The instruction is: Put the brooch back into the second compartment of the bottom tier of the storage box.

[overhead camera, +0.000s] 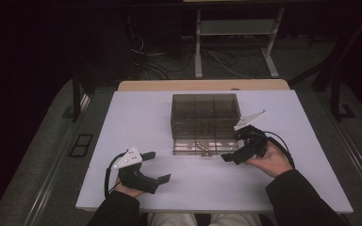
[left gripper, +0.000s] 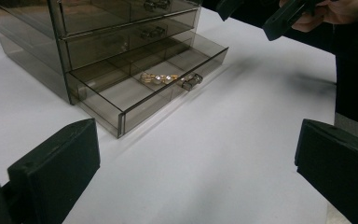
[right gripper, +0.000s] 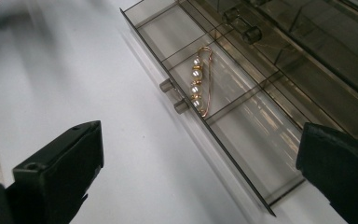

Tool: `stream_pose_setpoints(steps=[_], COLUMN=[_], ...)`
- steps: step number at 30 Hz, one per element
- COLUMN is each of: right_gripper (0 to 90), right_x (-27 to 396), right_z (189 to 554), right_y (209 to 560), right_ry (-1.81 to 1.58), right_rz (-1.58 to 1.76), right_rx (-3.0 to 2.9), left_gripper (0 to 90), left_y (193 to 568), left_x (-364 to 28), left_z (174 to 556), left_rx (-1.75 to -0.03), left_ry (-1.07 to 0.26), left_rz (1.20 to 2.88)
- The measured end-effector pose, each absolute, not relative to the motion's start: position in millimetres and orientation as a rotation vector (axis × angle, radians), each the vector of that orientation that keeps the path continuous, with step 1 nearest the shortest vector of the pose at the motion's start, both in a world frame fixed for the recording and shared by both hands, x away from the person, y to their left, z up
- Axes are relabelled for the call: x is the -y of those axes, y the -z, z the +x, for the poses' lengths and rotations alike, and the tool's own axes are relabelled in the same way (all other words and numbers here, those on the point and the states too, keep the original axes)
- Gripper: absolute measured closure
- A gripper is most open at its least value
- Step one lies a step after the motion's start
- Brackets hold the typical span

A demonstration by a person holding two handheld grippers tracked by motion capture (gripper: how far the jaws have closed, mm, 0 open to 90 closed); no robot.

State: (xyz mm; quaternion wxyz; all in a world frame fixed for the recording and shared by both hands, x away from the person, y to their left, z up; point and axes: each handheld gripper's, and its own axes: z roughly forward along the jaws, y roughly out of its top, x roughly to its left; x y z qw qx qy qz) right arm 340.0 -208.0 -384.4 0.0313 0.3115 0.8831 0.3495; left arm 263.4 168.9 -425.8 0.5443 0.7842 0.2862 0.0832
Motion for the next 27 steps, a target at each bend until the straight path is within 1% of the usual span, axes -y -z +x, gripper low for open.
stream_pose_setpoints(steps=[27], right_gripper=[0.4], right_x=[244], right_z=[320], right_y=[389], right_ry=[-1.130], right_rz=[1.062], right_rx=[-2.656], left_gripper=[0.0], left_y=[426], left_x=[-169], left_z=[264], left_rx=[-0.681], left_ry=[-0.196], left_rz=[1.862])
